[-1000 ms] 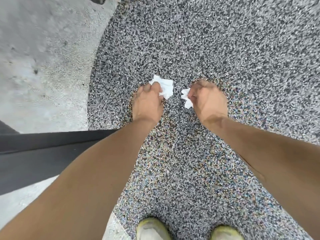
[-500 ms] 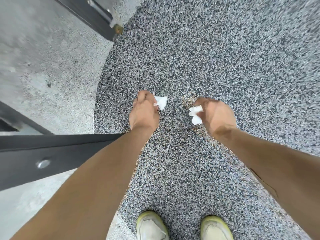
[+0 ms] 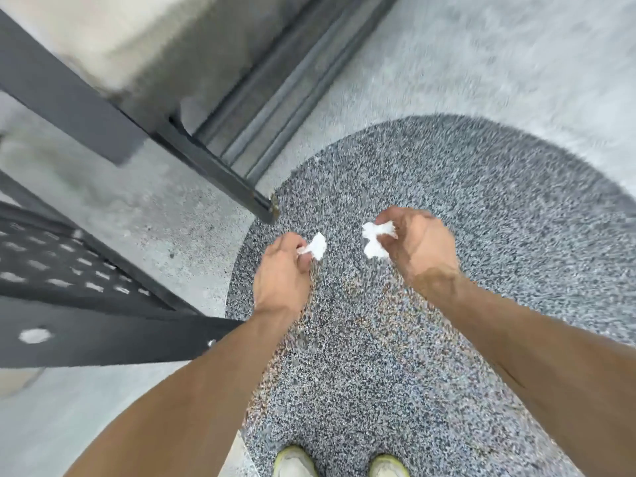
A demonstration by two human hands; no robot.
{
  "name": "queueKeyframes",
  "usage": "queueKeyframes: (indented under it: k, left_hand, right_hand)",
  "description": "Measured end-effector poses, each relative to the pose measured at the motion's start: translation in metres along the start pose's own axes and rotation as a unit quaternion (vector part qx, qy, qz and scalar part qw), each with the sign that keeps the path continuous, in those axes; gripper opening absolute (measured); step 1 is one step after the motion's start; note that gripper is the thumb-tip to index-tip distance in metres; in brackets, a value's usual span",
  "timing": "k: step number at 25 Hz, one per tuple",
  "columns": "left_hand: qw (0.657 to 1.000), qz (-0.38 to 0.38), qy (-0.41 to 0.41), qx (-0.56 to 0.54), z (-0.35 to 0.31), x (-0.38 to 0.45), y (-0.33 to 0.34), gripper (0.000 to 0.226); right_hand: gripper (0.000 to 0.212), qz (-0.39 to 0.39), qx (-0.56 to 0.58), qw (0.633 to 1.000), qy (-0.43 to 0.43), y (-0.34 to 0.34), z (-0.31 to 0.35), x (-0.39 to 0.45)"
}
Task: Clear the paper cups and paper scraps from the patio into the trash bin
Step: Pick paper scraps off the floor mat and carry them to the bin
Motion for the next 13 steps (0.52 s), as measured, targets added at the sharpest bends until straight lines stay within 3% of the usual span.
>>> queueKeyframes:
  k: [6, 13]
  left_hand:
    - [0.996, -0.061, 0.031, -0.048, -0.092, -0.052, -0.159, 0.009]
    - [0.98, -0.126, 0.131, -0.086, -0.195, -0.162, -0.362, 0.016]
  right_hand:
    - [0.021, -0.042, -0.061, 0.993, -0.091, -0.182, 0.097, -0.002]
    - [0.024, -0.147, 0.011, 0.978, -0.148, -0.373, 0.249, -0.056]
Point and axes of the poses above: each hand's wrist, its own x-axis towards the middle knuckle, its own y-axis out of the palm, z = x × y, the point moved 1 cm from there along x, towards the middle knuckle, and after that the axes turned 11 degrees about -y, right-handed, at the moved point
